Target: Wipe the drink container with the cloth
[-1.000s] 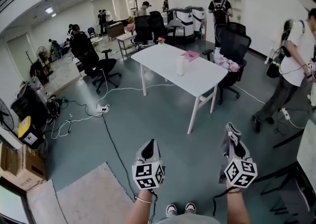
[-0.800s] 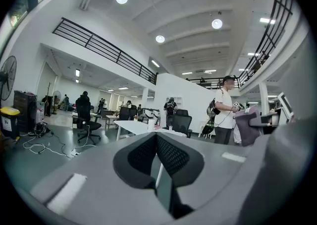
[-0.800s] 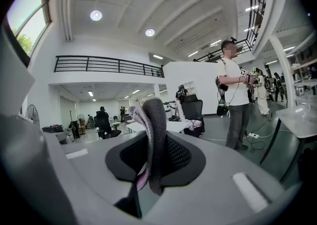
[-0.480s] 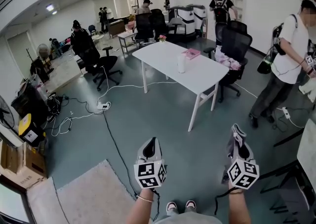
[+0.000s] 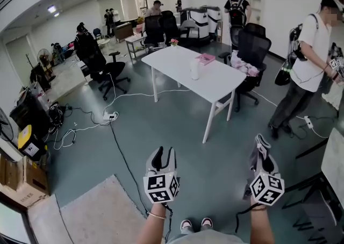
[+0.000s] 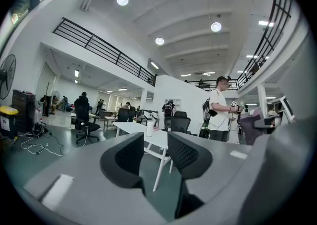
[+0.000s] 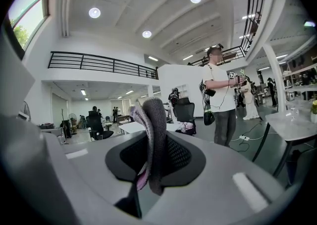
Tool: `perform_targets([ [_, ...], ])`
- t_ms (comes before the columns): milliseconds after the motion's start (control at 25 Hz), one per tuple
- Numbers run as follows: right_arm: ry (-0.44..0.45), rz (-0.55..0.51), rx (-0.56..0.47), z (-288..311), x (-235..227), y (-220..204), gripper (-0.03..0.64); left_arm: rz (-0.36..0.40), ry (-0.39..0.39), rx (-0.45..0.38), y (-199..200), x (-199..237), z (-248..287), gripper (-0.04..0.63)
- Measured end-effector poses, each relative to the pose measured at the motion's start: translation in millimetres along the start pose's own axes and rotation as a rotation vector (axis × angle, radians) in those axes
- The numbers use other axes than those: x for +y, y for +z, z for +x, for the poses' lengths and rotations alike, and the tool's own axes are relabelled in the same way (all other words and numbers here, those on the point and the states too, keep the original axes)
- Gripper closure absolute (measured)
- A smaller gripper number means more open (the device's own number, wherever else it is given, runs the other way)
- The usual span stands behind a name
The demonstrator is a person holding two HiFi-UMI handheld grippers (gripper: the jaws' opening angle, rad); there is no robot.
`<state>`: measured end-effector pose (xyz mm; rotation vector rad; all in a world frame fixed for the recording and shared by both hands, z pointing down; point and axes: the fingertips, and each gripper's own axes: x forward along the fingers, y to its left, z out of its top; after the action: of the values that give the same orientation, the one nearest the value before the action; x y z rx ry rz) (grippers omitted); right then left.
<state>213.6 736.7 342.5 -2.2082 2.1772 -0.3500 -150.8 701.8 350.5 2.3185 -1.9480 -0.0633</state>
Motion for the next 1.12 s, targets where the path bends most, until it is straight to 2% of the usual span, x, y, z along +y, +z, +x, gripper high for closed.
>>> perform_targets([
  [440, -0.01, 0.019, -0.002, -6, 13, -2, 0.549, 0.001, -0.054, 0.037, -4, 8, -3, 0.323],
  [800, -0.037, 0.052, -0.003, -9, 27, -13, 0.549, 0.048, -0.092, 0.071, -7, 24, -6, 0.213],
  [920, -0.047, 0.059, -0.004, -9, 32, -18, 0.549, 0.053, -0.095, 0.073, -7, 34, -8, 0.188],
  [1120, -0.055, 0.082, -0.008, 0, 42, -25, 0.549, 0.059, -0.084, 0.07, -7, 54, -7, 0.186],
])
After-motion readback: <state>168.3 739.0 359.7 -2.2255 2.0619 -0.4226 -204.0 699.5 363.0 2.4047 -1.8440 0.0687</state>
